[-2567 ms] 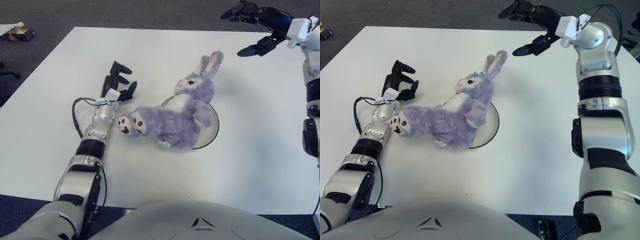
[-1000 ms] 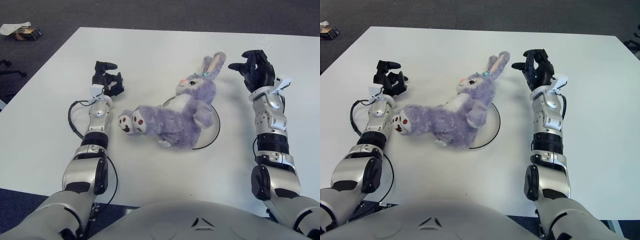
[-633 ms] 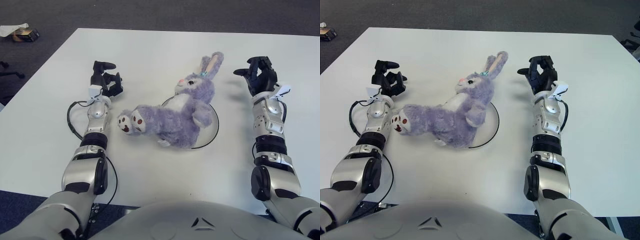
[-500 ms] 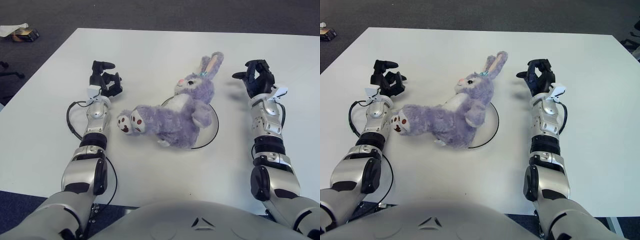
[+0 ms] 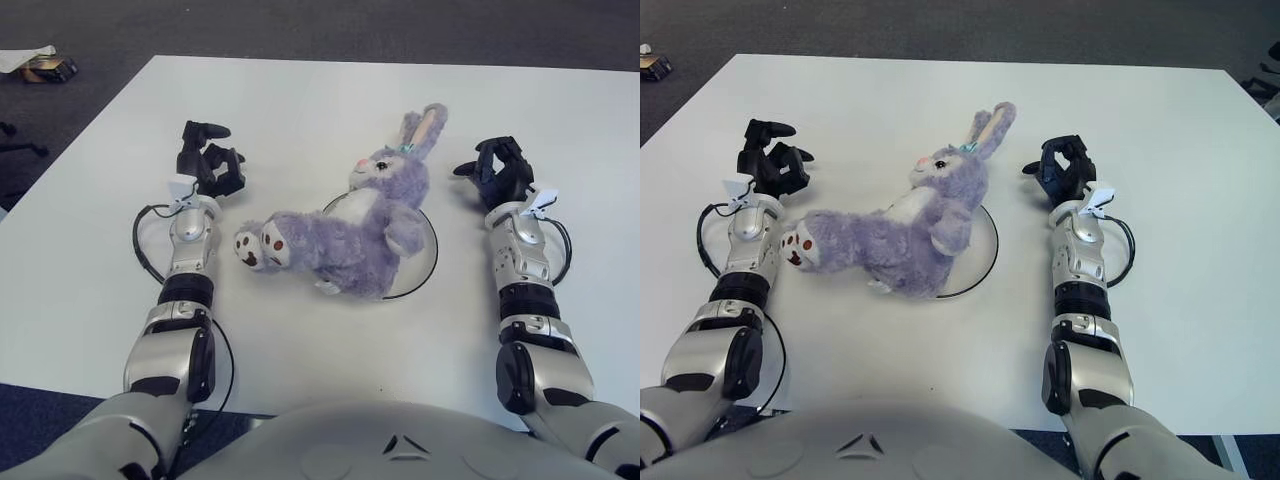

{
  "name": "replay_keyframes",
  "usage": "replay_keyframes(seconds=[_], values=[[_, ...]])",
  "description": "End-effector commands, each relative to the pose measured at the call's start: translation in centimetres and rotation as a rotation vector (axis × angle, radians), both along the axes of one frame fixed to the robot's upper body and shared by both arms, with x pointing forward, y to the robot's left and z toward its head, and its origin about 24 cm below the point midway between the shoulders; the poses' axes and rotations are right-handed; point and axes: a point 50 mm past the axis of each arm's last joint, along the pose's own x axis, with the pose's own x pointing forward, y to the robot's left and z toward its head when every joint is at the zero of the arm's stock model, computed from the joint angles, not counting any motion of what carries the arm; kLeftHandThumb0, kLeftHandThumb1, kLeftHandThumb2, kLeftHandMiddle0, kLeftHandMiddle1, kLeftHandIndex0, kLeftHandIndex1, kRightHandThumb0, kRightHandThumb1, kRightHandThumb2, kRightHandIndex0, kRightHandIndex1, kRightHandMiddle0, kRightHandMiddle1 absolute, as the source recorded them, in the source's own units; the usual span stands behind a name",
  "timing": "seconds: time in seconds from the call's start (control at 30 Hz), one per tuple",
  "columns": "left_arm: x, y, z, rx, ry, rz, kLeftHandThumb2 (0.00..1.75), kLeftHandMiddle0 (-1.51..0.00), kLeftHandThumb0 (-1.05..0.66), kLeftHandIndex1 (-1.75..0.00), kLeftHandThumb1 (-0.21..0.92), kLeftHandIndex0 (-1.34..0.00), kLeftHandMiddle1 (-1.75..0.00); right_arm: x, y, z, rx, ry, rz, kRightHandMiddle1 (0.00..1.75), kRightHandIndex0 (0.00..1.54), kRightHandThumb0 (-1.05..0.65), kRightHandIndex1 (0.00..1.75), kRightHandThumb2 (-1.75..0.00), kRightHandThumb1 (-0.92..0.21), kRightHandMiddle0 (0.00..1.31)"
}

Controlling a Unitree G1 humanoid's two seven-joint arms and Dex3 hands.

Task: Put the doll into the plate.

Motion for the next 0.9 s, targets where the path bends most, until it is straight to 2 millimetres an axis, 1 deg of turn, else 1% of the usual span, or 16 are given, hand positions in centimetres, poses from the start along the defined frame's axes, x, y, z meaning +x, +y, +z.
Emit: replay_keyframes(seconds=[0.0, 0.07, 0.17, 0.27, 0.4, 0.57, 0.77, 0.83, 0.87], values=[[-2.1, -0.8, -3.5, -0.021, 0.108, -0.018, 1.2, -0.6, -0.01, -1.75, 0.41, -0.3, -1.66, -0.5, 0.3, -0.7, -0.003, 0.016, 0.003, 1.75, 0.66, -0.39, 1.52, -0.86, -0.67, 0.35], [-2.3, -0.9, -3.5, -0.023, 0.112, -0.028, 1.2, -0.59, -0.01, -1.75, 0.41, -0.3, -1.67, -0.7, 0.6, -1.0, -0.004, 0.019, 0.008, 1.75, 0.67, -0.39, 1.53, -0.86, -0.67, 0.35], [-2.5, -1.1, -3.7, -0.034, 0.132, -0.045, 1.21, -0.58, -0.01, -1.75, 0.41, -0.29, -1.71, -1.4, 2.1, -2.5, 0.001, 0.032, 0.015, 1.75, 0.67, -0.39, 1.56, -0.88, -0.66, 0.36], [-2.7, -1.2, -3.8, -0.04, 0.152, -0.052, 1.22, -0.57, -0.01, -1.75, 0.41, -0.29, -1.72, -1.8, 2.7, -3.2, 0.01, 0.03, 0.003, 1.75, 0.69, -0.39, 1.61, -0.91, -0.63, 0.37], [-2.9, -1.3, -4.0, -0.037, 0.177, -0.069, 1.24, -0.59, -0.01, -1.75, 0.39, -0.31, -1.71, -1.8, 2.7, -3.3, 0.006, 0.016, -0.025, 1.75, 0.75, -0.41, 1.71, -0.99, -0.58, 0.41], [-3.0, -1.5, -4.0, -0.034, 0.194, -0.087, 1.26, -0.62, -0.01, -1.75, 0.37, -0.32, -1.69, -1.7, 2.9, -3.4, -0.007, 0.008, -0.038, 1.75, 0.81, -0.42, 1.74, -1.05, -0.53, 0.45], [-3.0, -1.3, -3.8, -0.024, 0.208, -0.1, 1.29, -0.65, -0.01, -1.75, 0.35, -0.33, -1.7, -1.7, 3.1, -3.5, -0.118, -0.002, -0.012, 1.75, 0.85, -0.43, 1.75, -1.09, -0.5, 0.47], [-2.9, -1.2, -3.7, -0.027, 0.204, -0.102, 1.3, -0.65, -0.01, -1.75, 0.34, -0.33, -1.71, -2.1, 3.2, -3.2, -0.22, -0.051, -0.004, 1.75, 0.86, -0.43, 1.75, -1.09, -0.5, 0.47], [-2.9, -1.1, -3.6, -0.028, 0.202, -0.102, 1.35, -0.67, -0.01, -1.75, 0.31, -0.35, -1.72, -2.3, 3.3, -3.1, -0.263, -0.077, 0.0, 1.75, 0.87, -0.43, 1.75, -1.09, -0.5, 0.47]])
